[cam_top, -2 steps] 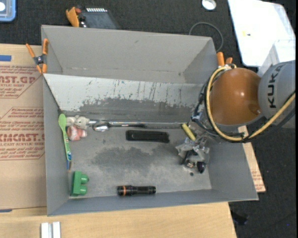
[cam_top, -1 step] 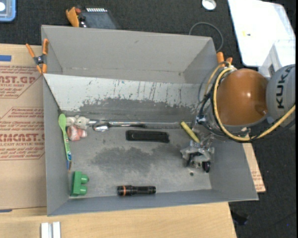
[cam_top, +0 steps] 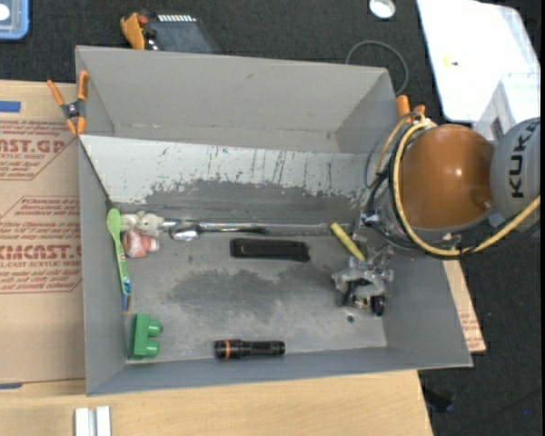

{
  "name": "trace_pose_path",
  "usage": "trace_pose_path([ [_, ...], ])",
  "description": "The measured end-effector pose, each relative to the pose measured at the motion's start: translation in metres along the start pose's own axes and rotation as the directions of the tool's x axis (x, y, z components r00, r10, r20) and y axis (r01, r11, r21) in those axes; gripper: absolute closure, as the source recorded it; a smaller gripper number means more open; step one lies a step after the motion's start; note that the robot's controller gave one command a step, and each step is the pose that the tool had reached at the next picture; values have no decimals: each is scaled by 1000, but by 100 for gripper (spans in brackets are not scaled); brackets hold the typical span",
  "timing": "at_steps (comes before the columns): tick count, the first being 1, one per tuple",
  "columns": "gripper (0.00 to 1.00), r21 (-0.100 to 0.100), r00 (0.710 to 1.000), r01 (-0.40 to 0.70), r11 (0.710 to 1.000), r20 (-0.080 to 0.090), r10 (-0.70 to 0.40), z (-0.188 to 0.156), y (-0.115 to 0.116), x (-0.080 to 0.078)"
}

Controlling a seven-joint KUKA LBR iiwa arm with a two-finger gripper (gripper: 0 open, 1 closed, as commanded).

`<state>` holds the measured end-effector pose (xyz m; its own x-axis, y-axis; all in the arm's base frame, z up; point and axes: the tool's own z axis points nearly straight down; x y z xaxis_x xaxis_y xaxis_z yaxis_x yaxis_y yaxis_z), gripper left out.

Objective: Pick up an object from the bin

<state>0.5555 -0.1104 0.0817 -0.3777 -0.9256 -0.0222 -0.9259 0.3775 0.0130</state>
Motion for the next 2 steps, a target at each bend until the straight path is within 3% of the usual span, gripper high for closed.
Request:
trace_pose_path([
  [1,100,-3,1000,4,1000,0,-4,-14,1,1],
  [2,100,-9,1000,2,1000,-2,-2,-55,3,0],
])
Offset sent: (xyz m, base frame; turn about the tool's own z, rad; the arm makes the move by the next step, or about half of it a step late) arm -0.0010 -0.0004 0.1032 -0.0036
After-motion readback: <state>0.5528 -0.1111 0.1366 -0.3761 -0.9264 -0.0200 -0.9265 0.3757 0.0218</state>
